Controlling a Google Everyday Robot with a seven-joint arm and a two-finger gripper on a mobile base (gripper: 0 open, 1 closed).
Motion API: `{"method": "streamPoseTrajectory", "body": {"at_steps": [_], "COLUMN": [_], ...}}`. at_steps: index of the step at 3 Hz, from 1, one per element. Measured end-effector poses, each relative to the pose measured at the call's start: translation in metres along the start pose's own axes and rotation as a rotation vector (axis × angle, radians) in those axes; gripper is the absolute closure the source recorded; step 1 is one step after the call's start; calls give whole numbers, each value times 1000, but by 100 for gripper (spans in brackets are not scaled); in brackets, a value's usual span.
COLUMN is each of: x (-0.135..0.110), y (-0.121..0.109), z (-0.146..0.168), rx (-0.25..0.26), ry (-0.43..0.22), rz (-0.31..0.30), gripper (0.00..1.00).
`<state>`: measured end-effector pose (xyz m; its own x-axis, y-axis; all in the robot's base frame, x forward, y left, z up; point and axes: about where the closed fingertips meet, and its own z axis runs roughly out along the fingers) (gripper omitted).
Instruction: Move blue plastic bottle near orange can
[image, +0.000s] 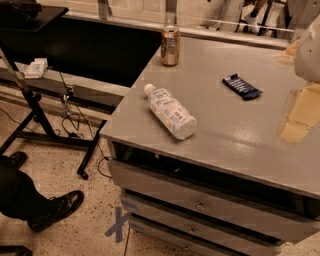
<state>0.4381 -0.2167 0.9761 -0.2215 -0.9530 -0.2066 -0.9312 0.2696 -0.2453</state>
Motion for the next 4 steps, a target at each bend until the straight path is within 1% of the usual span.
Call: {"method": "streamPoseTrajectory", "body": {"at_steps": [1, 2, 3, 4], "x": [-2, -18, -54, -93], "y": [-1, -9, -28, -43], "z": [1, 21, 63, 105], "rx": [7, 15, 29, 9], "ry": [-4, -54, -136, -202], "rz": [-1, 5, 14, 68], "gripper": [0, 0, 0, 0]}}
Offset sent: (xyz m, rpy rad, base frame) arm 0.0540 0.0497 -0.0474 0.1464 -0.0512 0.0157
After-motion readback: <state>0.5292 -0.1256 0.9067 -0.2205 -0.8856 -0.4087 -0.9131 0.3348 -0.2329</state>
